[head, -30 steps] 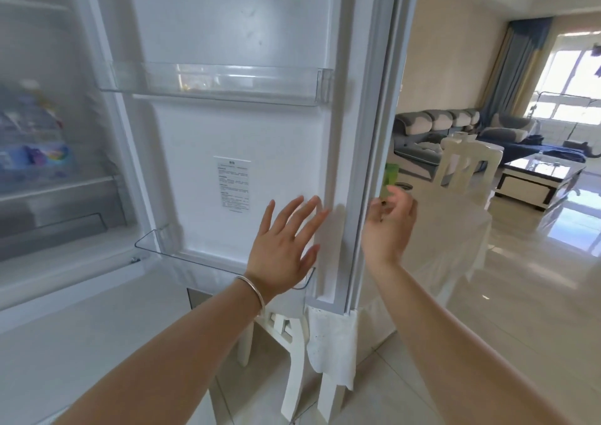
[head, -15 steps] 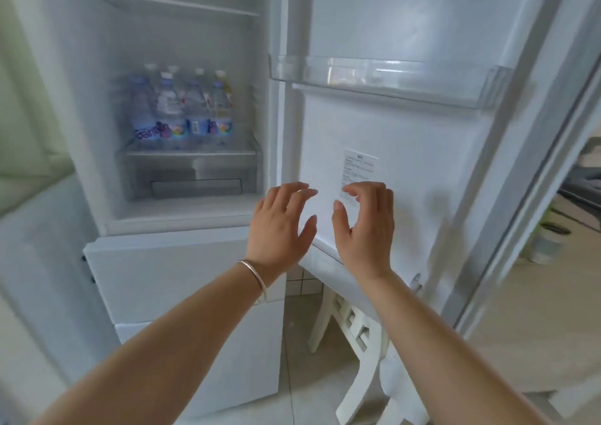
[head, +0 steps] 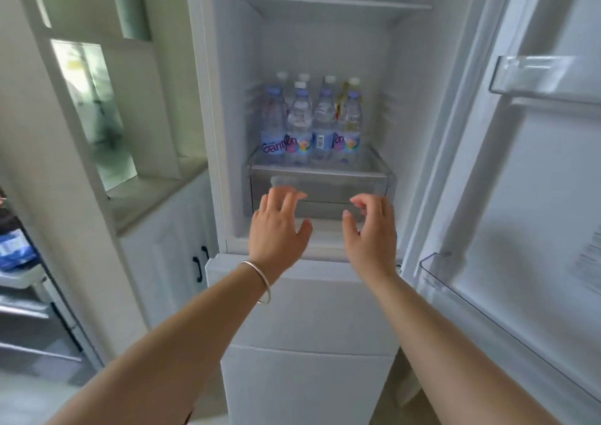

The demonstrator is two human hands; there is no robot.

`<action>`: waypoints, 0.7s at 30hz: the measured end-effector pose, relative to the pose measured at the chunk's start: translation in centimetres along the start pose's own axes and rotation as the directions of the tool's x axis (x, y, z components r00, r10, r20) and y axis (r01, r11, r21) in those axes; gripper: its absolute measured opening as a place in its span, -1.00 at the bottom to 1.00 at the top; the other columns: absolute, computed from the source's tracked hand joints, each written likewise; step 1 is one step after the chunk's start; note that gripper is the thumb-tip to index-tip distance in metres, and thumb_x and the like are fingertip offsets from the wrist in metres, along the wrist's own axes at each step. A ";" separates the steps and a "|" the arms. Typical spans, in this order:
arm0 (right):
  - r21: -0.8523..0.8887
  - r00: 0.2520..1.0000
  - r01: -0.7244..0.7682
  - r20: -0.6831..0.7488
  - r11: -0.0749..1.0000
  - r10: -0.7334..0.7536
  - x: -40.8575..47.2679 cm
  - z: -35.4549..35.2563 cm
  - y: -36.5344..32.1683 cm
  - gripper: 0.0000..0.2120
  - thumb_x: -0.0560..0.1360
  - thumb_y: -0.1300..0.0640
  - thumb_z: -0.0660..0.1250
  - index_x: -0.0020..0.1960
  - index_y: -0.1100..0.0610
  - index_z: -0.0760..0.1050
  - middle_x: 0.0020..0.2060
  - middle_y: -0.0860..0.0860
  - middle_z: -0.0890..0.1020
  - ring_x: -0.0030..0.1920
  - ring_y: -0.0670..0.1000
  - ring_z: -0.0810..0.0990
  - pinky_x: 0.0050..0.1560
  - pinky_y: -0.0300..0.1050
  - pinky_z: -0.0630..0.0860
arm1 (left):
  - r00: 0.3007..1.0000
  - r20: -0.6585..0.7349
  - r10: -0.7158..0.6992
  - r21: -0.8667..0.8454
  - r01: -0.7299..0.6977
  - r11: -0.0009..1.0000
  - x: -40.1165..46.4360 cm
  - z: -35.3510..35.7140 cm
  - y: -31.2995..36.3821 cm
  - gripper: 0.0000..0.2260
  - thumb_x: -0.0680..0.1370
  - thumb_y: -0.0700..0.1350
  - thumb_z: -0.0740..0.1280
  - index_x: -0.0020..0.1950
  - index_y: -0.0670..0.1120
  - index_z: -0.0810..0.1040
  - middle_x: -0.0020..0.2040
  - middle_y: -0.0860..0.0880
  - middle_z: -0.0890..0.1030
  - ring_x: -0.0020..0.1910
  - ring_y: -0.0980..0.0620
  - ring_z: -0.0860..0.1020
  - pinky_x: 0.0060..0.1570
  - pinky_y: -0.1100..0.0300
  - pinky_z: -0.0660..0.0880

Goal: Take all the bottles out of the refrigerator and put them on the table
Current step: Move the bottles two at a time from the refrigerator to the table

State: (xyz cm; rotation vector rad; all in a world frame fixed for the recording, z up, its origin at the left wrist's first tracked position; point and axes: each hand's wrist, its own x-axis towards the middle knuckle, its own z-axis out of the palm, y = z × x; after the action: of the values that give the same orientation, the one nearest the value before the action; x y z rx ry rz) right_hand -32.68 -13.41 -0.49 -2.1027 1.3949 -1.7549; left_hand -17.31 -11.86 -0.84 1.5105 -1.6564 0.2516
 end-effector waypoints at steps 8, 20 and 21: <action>0.037 0.961 -0.244 0.139 0.969 0.237 7.2 12.8 1.8 -0.66 0.49 0.16 0.33 0.24 0.18 0.42 0.09 0.08 0.55 0.10 0.11 0.52 0.13 0.04 0.45 | 0.994 0.107 -0.028 -0.139 0.043 0.989 10.2 3.6 -9.3 -0.58 0.45 -0.17 0.37 0.31 -0.14 0.44 0.27 -0.14 0.42 0.25 -0.17 0.45 0.16 0.07 0.41; 0.216 0.904 -0.410 0.225 0.886 0.363 18.0 20.9 6.5 -0.43 0.43 0.07 0.42 0.36 0.08 0.29 0.14 -0.04 0.46 0.15 -0.07 0.44 0.09 -0.22 0.32 | 0.963 -0.097 -0.253 -0.372 0.200 0.906 21.1 11.8 -13.7 -0.33 0.36 -0.16 0.42 0.42 -0.17 0.24 0.33 -0.25 0.30 0.33 -0.23 0.32 0.36 -0.03 0.31; 0.230 0.912 -0.393 0.220 0.891 0.345 18.8 21.4 6.9 -0.41 0.39 0.05 0.45 0.34 0.08 0.30 0.13 -0.05 0.45 0.15 -0.07 0.44 0.11 -0.21 0.34 | 0.955 -0.119 -0.270 -0.383 0.207 0.900 21.6 12.5 -13.9 -0.29 0.34 -0.14 0.44 0.43 -0.15 0.21 0.33 -0.25 0.30 0.33 -0.22 0.32 0.36 -0.01 0.30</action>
State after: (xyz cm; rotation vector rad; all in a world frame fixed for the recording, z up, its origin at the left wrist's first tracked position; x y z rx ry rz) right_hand -20.47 -39.96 2.30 -1.6693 1.3154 -1.4743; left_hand -8.39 -38.94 1.09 1.3466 -1.2814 -0.0629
